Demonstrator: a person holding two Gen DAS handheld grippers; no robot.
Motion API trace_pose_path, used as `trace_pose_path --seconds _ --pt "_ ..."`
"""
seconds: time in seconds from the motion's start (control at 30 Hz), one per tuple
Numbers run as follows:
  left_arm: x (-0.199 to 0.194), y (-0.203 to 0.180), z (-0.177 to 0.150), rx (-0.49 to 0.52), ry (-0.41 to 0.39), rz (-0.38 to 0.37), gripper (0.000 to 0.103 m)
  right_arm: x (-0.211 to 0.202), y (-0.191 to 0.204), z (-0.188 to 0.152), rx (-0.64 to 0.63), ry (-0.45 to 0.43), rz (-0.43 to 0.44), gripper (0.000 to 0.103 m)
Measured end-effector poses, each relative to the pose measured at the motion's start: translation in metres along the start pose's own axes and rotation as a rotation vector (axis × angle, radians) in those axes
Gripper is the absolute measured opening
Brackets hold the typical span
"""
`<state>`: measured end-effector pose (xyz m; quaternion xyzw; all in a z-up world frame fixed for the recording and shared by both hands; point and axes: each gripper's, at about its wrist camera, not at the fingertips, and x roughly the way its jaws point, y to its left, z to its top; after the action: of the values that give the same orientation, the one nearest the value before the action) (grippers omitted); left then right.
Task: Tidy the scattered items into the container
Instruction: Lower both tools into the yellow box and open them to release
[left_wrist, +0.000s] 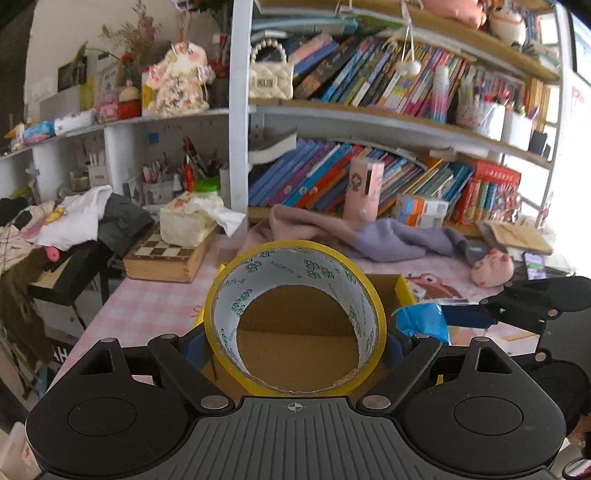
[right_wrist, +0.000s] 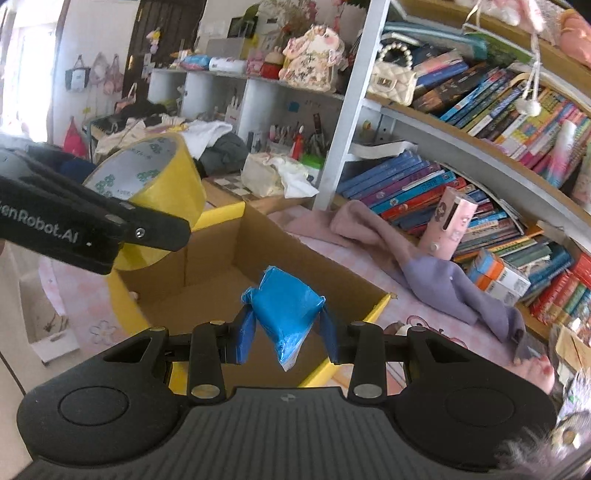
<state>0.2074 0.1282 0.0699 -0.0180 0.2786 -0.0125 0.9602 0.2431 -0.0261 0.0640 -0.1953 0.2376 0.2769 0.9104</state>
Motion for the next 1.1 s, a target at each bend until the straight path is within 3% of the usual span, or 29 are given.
trace_pose_path --seconds 0.23,0.37,0.7,1.1 --pt "0.058 -0.007 0.004 0.085 0.152 0.007 0.088 0.051 -0.016 0.002 -0.08 0.064 0.055 0.036" --pt "0.084 -0.005 0.008 0.083 0.216 0.014 0.088 0.074 -0.023 0.001 -0.123 0.09 0.089 0.036" --pt "0.135 -0.008 0.013 0.12 0.325 0.023 0.089 0.122 -0.031 -0.001 -0.23 0.192 0.183 0.036" --pt "0.166 -0.004 0.012 0.114 0.438 0.05 0.09 0.143 -0.034 0.0 -0.276 0.237 0.215 0.037"
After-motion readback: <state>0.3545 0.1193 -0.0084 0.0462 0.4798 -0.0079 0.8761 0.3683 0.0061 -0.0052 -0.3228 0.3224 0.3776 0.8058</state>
